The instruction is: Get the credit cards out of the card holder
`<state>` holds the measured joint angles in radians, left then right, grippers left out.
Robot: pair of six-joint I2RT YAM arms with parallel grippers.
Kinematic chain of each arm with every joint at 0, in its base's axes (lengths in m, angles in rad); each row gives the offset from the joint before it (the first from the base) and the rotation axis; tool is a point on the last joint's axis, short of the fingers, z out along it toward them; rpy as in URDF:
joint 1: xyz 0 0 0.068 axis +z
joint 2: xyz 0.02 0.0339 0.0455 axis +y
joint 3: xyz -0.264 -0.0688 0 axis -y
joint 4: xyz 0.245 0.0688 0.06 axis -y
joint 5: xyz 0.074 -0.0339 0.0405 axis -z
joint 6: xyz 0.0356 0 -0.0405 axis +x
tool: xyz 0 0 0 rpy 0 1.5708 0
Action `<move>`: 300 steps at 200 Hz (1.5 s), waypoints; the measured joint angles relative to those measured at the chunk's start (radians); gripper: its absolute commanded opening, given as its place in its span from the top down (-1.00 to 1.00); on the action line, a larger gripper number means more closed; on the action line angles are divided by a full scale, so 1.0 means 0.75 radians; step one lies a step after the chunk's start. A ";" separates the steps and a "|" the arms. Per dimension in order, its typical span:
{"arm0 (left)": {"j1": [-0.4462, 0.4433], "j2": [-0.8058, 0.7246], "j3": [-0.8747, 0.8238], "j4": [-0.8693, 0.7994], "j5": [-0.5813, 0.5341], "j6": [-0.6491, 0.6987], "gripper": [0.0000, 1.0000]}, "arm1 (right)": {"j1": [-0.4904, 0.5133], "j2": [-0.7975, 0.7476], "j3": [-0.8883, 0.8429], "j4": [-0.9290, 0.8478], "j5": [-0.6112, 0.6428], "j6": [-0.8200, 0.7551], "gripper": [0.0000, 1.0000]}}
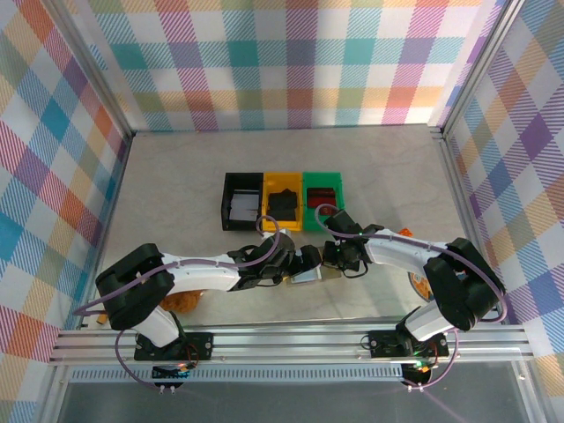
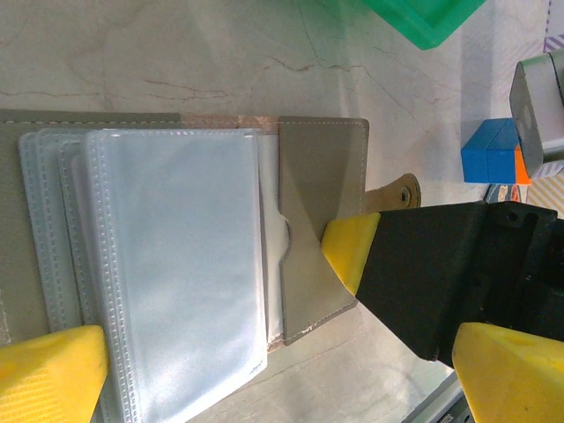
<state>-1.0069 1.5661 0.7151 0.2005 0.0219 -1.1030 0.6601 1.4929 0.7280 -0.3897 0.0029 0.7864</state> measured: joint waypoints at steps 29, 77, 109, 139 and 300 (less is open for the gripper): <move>0.000 0.001 0.001 -0.001 0.000 0.001 -1.00 | 0.000 -0.004 -0.002 0.001 0.000 -0.001 1.00; 0.000 -0.011 0.004 -0.043 -0.007 0.028 -0.99 | 0.000 -0.008 -0.007 0.004 -0.001 -0.001 1.00; -0.001 -0.071 0.002 -0.098 -0.032 0.062 -0.99 | 0.000 -0.016 -0.016 0.007 -0.007 -0.001 1.00; -0.001 -0.071 0.003 -0.096 -0.031 0.070 -0.99 | 0.000 -0.016 -0.016 0.007 -0.009 0.001 1.00; -0.001 0.034 0.033 -0.085 -0.015 0.075 -0.99 | 0.000 -0.016 -0.016 0.006 -0.011 0.011 1.00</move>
<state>-1.0077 1.5917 0.7399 0.1364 0.0105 -1.0470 0.6601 1.4807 0.7158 -0.3851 -0.0051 0.7944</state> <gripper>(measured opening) 0.996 0.065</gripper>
